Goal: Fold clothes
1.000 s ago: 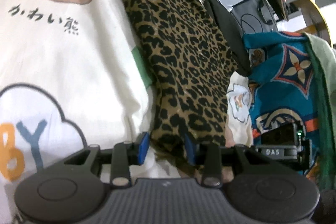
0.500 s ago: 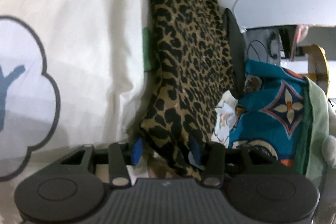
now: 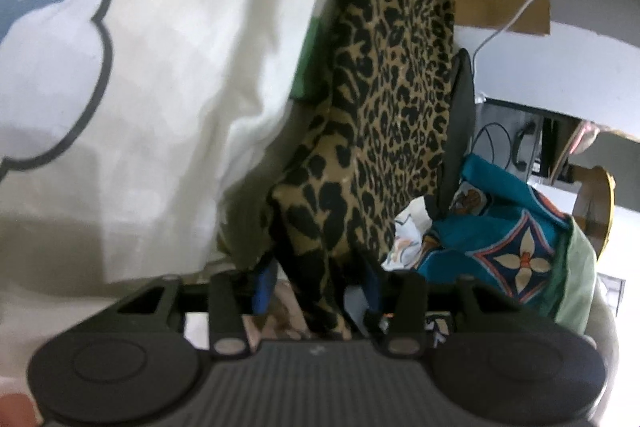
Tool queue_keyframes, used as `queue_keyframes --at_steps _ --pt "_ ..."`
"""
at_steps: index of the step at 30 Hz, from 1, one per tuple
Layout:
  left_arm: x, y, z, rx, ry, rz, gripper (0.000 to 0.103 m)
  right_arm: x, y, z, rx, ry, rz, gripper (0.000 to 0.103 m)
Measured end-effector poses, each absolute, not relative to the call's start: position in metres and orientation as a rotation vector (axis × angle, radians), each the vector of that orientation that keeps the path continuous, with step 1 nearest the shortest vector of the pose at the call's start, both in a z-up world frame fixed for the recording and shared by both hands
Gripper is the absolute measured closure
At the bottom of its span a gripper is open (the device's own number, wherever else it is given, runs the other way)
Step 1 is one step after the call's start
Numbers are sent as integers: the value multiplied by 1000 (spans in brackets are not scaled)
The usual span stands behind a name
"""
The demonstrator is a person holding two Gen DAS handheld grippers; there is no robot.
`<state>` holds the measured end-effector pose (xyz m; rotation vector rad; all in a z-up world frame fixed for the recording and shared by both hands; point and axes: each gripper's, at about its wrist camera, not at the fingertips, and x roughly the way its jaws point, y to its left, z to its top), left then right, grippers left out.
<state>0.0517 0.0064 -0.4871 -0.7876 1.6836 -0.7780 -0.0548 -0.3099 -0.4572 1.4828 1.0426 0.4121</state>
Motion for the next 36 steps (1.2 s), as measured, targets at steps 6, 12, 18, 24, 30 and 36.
queue_keyframes --at_steps 6,12,18,24,30,36 --pt "53 -7 -471 -630 1657 -773 85 -55 -308 -458 1418 1086 390 95" --pt "52 -7 -471 -611 1659 -760 93 -53 -310 -451 1320 1126 388 89" --pt "56 -5 -474 -600 1658 -744 98 -48 -328 -435 1154 1135 351 74" --pt "57 -3 -473 -585 1650 -745 98 -42 -353 -433 1139 1110 276 73" --pt "58 -5 -470 -510 1637 -742 99 -37 -368 -430 1135 1060 203 67" --pt "62 -5 -456 -434 1626 -750 99 -32 -378 -425 1108 1026 166 67"
